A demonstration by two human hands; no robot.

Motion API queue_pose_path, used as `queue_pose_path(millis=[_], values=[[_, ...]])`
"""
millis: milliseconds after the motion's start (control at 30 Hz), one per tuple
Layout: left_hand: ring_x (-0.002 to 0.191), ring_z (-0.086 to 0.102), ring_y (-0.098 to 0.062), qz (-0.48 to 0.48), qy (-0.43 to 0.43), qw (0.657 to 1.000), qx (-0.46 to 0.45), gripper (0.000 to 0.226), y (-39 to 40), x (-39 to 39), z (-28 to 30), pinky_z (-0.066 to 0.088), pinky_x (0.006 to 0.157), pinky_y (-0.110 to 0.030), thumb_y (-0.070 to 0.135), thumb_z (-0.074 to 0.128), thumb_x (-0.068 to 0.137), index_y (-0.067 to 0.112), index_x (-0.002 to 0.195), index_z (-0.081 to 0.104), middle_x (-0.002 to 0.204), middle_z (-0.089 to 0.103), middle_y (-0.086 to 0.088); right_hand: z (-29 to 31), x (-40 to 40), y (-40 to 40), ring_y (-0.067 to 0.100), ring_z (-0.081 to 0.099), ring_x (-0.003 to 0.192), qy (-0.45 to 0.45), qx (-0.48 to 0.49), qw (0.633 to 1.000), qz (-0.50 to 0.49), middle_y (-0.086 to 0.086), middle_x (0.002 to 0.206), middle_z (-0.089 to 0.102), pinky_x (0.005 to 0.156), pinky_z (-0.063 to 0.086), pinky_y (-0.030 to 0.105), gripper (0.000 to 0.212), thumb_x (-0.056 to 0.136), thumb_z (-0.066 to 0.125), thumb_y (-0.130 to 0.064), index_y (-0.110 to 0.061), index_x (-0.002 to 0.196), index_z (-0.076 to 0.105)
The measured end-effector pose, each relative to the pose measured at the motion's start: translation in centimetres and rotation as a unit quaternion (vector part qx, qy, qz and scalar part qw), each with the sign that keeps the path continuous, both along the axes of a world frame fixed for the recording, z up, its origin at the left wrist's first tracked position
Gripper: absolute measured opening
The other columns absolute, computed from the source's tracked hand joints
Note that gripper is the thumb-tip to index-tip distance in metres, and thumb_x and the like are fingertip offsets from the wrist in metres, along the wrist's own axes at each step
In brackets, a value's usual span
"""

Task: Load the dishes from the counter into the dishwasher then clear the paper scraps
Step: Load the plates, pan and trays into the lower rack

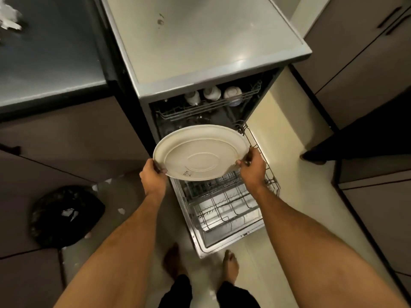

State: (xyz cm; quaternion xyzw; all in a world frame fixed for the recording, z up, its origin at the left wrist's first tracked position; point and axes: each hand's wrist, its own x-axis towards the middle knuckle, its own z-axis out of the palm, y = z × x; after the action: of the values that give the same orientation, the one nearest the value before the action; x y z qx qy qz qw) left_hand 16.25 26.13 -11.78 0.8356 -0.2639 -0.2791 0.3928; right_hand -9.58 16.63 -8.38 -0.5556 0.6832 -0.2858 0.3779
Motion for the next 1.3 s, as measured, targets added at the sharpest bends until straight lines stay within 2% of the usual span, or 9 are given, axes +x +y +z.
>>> queue_pose_path(millis=[233,367,433,533,667,767,933,1100,1300], values=[[0.082,0.059,-0.017,0.013,-0.006,1.0,0.02,0.02,0.0,-4.1,-6.0,0.04,0.07,-0.028,-0.006,0.069,0.081,0.004,0.098,0.066,0.086,0.066,-0.002,-6.7,-3.8,-0.9,0.024,0.064,0.119,-0.021,0.044,0.999,-0.006,0.006,0.122,0.069,0.102,0.053,0.04,0.041,0.089,0.068,0.008,-0.01,0.125,0.059],[0.084,0.064,-0.021,0.073,-0.011,0.997,0.022,0.021,-2.0,-6.5,-9.8,0.044,0.074,-0.028,-0.005,0.072,0.083,0.0,0.103,0.069,0.094,0.073,-0.014,-11.1,-4.9,-4.5,0.012,0.067,0.112,-0.078,0.063,0.995,0.014,0.005,0.119,0.068,0.082,0.053,0.011,0.035,0.096,0.054,0.011,-0.009,0.124,0.06],[0.09,0.068,-0.03,0.084,-0.018,0.996,0.026,0.022,-3.2,-7.4,-11.6,0.045,0.076,-0.028,-0.006,0.071,0.084,-0.002,0.106,0.069,0.098,0.073,-0.02,-12.9,-5.4,-6.3,0.001,0.068,0.104,-0.107,0.069,0.992,0.007,0.006,0.117,0.069,0.077,0.051,0.007,0.033,0.1,0.048,0.01,-0.012,0.121,0.062],[0.093,0.068,-0.032,0.09,-0.041,0.995,0.02,0.022,-5.6,-8.4,-13.1,0.045,0.075,-0.027,-0.008,0.066,0.087,-0.004,0.108,0.067,0.099,0.073,-0.021,-15.1,-5.6,-9.5,0.005,0.068,0.1,-0.107,0.06,0.992,0.012,0.003,0.114,0.069,0.078,0.052,0.009,0.038,0.1,0.05,0.009,-0.024,0.111,0.063],[0.096,0.064,-0.031,0.138,-0.041,0.989,0.02,0.021,-10.0,-8.1,-14.9,0.035,0.072,-0.017,-0.01,0.061,0.09,-0.007,0.11,0.065,0.104,0.07,-0.024,-17.7,-4.5,-14.6,0.014,0.066,0.112,-0.047,0.033,0.993,0.101,-0.004,0.114,0.069,0.094,0.057,0.031,0.039,0.092,0.062,0.006,-0.027,0.113,0.058],[0.099,0.066,-0.039,0.157,-0.054,0.986,0.019,0.024,-12.5,-6.7,-17.0,0.039,0.073,-0.028,-0.008,0.06,0.09,-0.003,0.113,0.063,0.104,0.07,-0.024,-18.9,-3.0,-17.6,0.01,0.066,0.111,-0.069,0.022,0.988,0.137,-0.006,0.114,0.069,0.093,0.056,0.03,0.037,0.093,0.062,0.002,-0.023,0.119,0.059],[0.09,0.065,-0.034,0.177,-0.052,0.983,-0.001,0.027,-15.6,-3.9,-20.3,0.053,0.074,-0.046,-0.004,0.052,0.086,0.012,0.106,0.061,0.093,0.067,-0.009,-21.6,0.0,-21.8,0.009,0.066,0.106,-0.065,0.002,0.984,0.167,-0.007,0.109,0.069,0.09,0.055,0.028,0.032,0.095,0.058,0.001,-0.024,0.115,0.058],[0.096,0.056,-0.019,0.197,-0.034,0.98,-0.006,0.027,-18.0,-2.6,-21.8,0.043,0.077,-0.029,-0.009,0.048,0.092,0.003,0.115,0.057,0.102,0.059,-0.007,-24.0,2.3,-24.4,0.014,0.066,0.105,-0.039,-0.011,0.986,0.163,-0.001,0.111,0.069,0.083,0.05,0.015,0.034,0.094,0.064,0.0,-0.022,0.12,0.058],[0.101,0.057,-0.026,0.188,-0.011,0.98,0.061,0.036,-19.4,-1.0,-24.9,0.048,0.08,-0.038,-0.006,0.047,0.095,0.003,0.129,0.051,0.113,0.062,-0.015,-26.7,3.5,-25.7,0.013,0.063,0.108,-0.019,-0.015,0.98,0.197,0.0,0.117,0.067,0.089,0.056,0.028,0.036,0.094,0.064,-0.002,-0.018,0.125,0.057]])
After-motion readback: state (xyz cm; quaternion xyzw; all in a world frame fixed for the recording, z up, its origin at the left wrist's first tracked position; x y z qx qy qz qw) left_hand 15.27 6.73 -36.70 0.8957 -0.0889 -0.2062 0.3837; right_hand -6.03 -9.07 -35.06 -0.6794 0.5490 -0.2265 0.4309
